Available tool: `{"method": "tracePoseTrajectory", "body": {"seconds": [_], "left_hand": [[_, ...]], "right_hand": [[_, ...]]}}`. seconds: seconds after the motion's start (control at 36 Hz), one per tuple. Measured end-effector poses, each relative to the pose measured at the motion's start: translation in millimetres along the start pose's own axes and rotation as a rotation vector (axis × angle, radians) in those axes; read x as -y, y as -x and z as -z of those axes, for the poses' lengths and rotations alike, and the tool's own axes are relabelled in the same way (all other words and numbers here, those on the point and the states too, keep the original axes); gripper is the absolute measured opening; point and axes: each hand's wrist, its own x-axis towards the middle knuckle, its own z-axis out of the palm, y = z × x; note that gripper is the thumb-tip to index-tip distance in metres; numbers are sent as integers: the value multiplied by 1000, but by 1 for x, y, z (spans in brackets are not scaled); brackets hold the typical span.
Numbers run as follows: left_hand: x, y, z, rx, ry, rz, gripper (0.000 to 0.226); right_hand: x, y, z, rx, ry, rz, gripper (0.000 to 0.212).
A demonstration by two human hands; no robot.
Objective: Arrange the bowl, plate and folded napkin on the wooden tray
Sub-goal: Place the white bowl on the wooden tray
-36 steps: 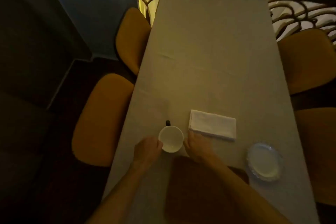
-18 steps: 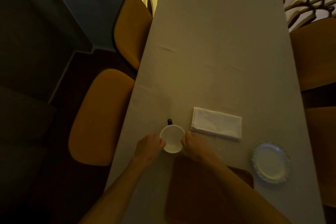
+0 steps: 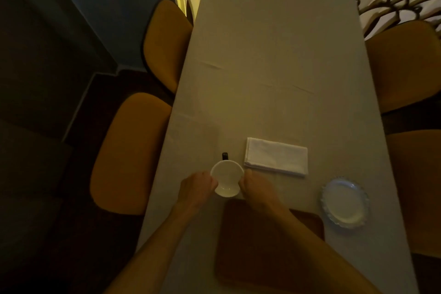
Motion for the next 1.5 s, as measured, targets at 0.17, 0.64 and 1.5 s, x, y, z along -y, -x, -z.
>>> {"method": "tracePoseTrajectory", "body": {"seconds": [0.17,0.64,1.5], "left_hand": [[-14,23,0,34,-9,-48,29],[-24,55,-37,159,-47,-42,21],[-3,72,-54,252,-47,-3,27]], "right_hand": [[-5,30,-5,-74,-131,-105,26],[-5,88,-54,11,-62,-217,20],[-9,93,-87,-9,-347,-337,29]]}}
